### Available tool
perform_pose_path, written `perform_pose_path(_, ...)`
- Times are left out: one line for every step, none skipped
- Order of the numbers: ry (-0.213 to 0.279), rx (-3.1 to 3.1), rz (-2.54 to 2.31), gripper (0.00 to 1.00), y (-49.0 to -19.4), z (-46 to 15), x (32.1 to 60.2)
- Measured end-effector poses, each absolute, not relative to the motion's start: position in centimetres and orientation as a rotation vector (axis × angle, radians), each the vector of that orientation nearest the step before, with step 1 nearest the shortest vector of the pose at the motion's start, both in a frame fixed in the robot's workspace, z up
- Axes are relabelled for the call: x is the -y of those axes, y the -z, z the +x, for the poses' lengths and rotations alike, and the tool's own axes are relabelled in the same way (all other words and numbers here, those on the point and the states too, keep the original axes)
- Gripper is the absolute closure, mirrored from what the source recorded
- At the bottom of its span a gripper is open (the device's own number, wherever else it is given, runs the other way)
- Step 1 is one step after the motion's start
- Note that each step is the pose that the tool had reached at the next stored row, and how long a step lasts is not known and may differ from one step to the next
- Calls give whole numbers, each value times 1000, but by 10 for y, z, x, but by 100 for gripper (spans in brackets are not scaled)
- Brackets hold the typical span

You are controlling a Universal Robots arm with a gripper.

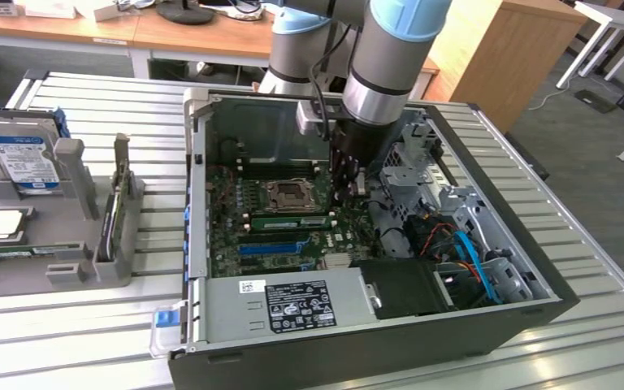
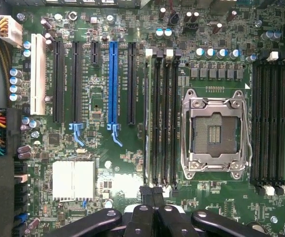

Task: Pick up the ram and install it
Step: 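Press down the ram until it locks into place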

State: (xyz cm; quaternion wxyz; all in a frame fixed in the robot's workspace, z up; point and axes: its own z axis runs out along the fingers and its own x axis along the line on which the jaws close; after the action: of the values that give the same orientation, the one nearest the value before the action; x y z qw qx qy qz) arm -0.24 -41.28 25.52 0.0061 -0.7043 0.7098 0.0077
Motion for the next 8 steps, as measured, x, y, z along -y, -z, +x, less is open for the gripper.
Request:
perform_pose_path(-24,-2221,-2204,90,-255,-2,413)
perform_pose_path(-24,-2221,-2205,90,-255,-2,413)
perform_pose_path(-24,-2221,-2205,90,-255,-2,413)
perform_pose_path(-24,-2221,-2205,90,-255,-2,413)
perform_pose_path(-24,-2221,-2205,90,-255,-2,413)
perform_pose_path(-24,-2221,-2204,90,-255,-2,413)
perform_pose_path(-24,-2221,-2204,90,-254,-2,413)
perform_pose_path(-24,-2221,-2205,90,-254,-2,413)
